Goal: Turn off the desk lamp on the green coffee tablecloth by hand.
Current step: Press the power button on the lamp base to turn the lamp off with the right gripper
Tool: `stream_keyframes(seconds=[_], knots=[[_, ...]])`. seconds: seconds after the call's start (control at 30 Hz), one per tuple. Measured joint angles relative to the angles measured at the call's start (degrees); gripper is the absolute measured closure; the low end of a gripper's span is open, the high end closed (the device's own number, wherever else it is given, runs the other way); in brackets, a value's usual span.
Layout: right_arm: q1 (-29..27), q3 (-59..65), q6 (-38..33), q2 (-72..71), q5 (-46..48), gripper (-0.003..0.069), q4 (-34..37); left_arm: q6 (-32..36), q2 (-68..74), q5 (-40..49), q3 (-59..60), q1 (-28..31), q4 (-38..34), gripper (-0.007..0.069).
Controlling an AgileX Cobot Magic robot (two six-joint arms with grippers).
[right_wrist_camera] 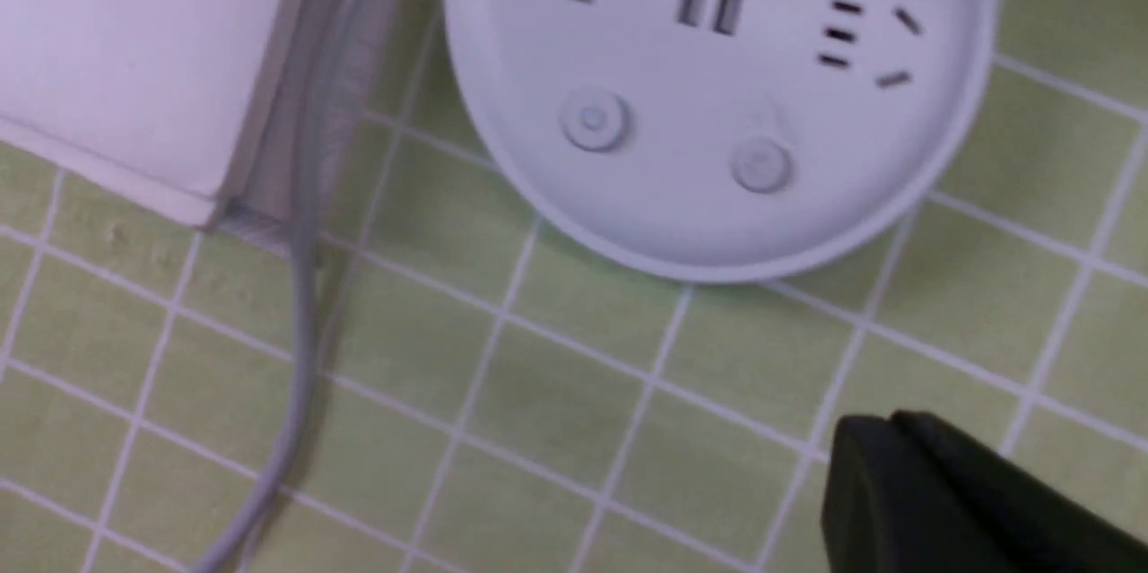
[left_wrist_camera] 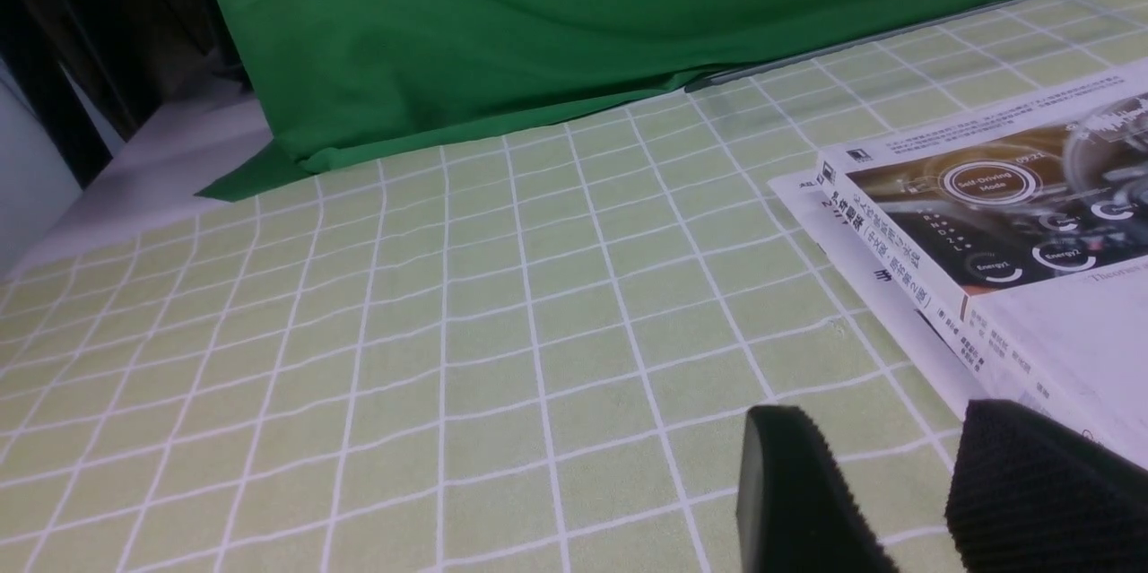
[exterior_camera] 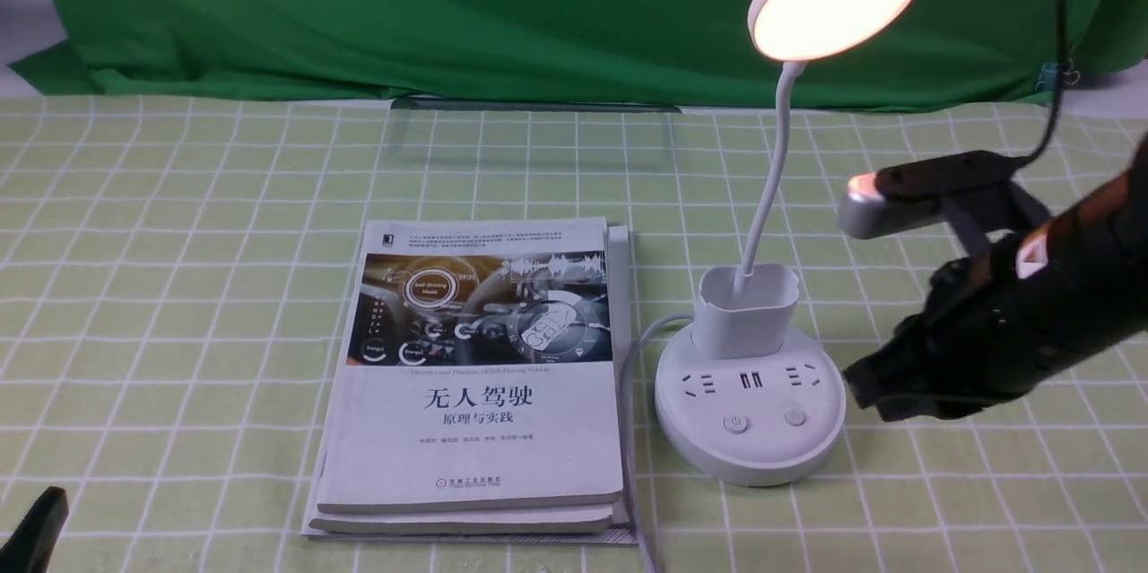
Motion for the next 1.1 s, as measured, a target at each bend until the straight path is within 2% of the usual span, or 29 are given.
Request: stream_keyframes(seconds=[0.5, 1.1], knots=[[1.3, -1.7, 0.6, 6.5, -2.3, 0.0616, -2.1, 0.0, 0.0, 0.0, 0.0, 0.0, 0.0, 0.0382], [1.3, -3.0, 1.5, 14.4, -9.5, 0.0615, -0.2, 0.0, 0.0, 0.0, 0.0, 0.0, 0.0, 0.0382]])
